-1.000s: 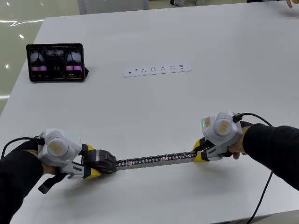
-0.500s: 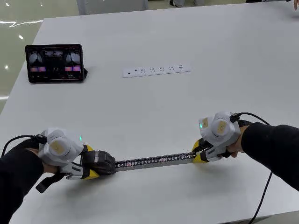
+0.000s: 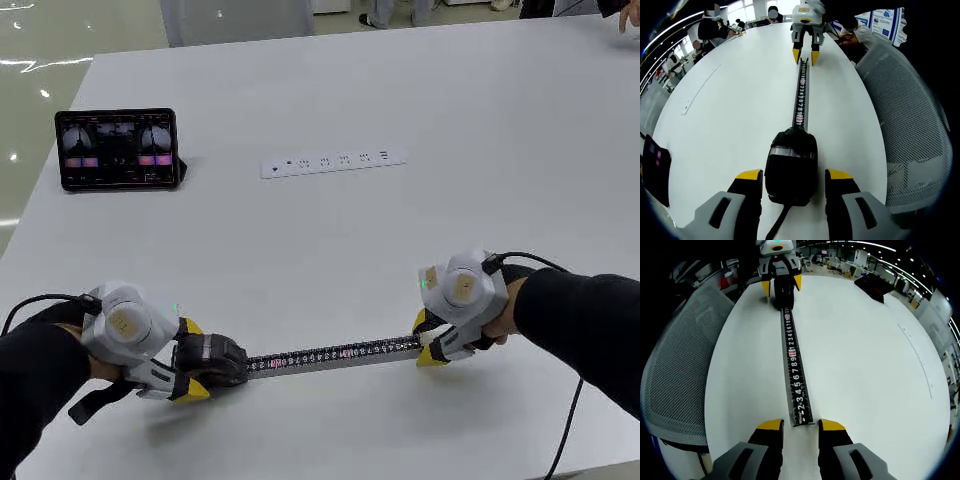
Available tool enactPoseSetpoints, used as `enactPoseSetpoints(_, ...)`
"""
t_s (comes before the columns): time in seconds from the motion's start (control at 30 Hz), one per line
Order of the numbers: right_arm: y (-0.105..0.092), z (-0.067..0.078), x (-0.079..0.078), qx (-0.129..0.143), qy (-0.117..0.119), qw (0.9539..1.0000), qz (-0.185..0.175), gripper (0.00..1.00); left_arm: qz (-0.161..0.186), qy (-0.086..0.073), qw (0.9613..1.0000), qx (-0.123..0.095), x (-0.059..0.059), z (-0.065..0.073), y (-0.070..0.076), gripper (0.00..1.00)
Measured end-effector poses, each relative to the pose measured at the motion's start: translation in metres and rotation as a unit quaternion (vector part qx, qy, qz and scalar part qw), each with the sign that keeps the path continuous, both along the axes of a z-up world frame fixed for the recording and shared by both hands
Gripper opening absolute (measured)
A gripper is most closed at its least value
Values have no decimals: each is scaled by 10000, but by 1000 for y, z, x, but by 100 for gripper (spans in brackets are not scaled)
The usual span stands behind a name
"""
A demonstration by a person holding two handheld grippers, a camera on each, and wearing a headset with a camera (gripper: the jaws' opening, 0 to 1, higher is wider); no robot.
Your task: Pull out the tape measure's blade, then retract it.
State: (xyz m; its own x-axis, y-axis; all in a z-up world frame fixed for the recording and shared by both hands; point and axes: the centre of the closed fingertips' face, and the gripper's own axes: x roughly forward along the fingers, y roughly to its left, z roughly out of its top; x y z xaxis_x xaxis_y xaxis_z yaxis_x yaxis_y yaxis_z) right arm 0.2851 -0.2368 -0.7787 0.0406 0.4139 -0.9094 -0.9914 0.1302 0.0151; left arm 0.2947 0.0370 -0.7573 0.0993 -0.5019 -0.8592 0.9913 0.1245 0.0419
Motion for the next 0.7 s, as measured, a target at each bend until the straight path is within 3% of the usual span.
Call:
enactPoseSetpoints(0.13, -2, 3, -1, -23, 6, 10000, -40, 27, 112, 34, 9999, -41, 0, 2, 2, 53)
enactPoseSetpoints(0.23, -1, 6, 0, 21, -29, 9999, -113, 30, 188, -50, 9998, -69, 3, 4, 0, 64)
enactPoseSetpoints(0.43, 2, 10, 4, 75, -130, 9994, -308, 38, 275, -40, 9996, -51, 2, 6, 3, 67)
enactPoseSetpoints(0.5, 3, 11, 4, 109, -117, 9992, -368, 42, 327, -105, 9994, -45, 4, 7, 5, 72)
enactPoseSetpoints(0.7, 4, 15, 0, 150, -147, 9987, -468, 48, 593, -35, 9982, -125, 4, 10, 9, 81)
